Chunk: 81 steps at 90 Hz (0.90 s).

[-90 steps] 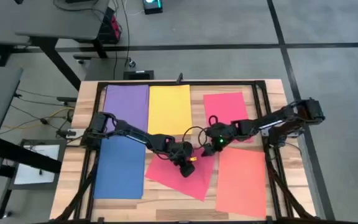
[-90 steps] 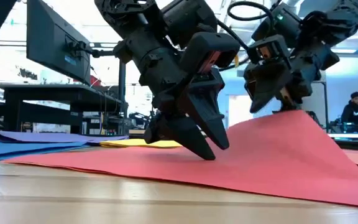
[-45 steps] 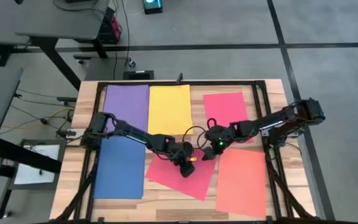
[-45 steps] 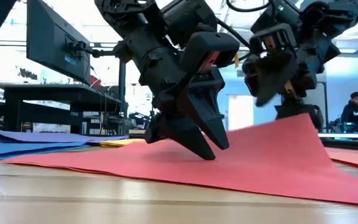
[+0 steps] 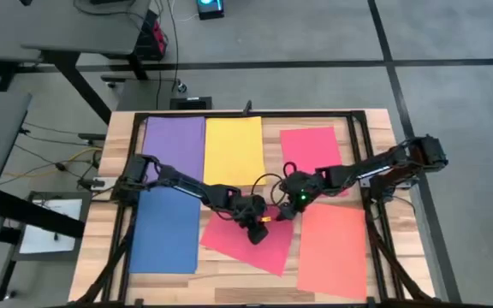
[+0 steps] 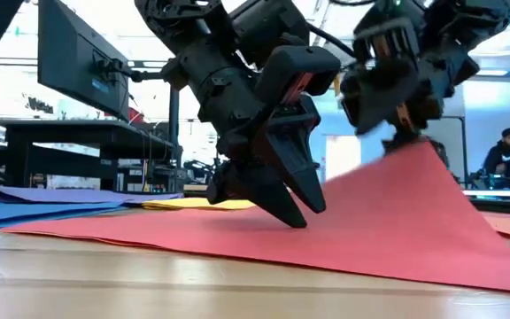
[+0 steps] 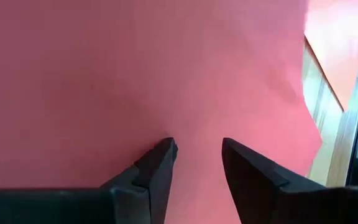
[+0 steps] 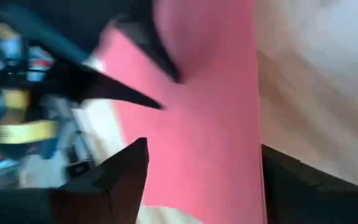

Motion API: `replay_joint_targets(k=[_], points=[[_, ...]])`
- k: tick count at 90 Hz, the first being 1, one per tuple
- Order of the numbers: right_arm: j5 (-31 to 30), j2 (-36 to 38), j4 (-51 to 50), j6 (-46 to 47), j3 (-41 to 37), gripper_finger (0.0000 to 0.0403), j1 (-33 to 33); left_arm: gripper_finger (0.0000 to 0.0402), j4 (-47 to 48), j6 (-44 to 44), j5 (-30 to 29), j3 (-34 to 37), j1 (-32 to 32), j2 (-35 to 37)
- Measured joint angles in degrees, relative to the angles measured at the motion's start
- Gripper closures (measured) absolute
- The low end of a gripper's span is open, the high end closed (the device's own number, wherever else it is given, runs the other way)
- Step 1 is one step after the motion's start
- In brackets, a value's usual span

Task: Organize paper
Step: Stack the red paper on top of the red paper

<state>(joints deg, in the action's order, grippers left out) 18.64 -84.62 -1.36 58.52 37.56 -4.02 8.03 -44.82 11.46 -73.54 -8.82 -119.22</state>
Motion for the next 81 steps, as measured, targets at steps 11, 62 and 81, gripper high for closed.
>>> replay_joint_targets(k=[11,62,81], points=[[-0.09,0.0,-1.77,-0.58,0.0,0.0163,0.75,0.0276,-0.02,0.0,0.0,0.0,0.0,0.0],[-0.04,0.0,-1.69,-5.54,-0.02,0.0163,3.64,0.0276,-0.09,0.02,-0.02,0.02,0.0,0.0],[-8.79,-0.27,-4.64,-5.06,-0.08,0.0163,0.08,0.0276,-0.68,0.02,-0.02,0.04,0.0,0.0]])
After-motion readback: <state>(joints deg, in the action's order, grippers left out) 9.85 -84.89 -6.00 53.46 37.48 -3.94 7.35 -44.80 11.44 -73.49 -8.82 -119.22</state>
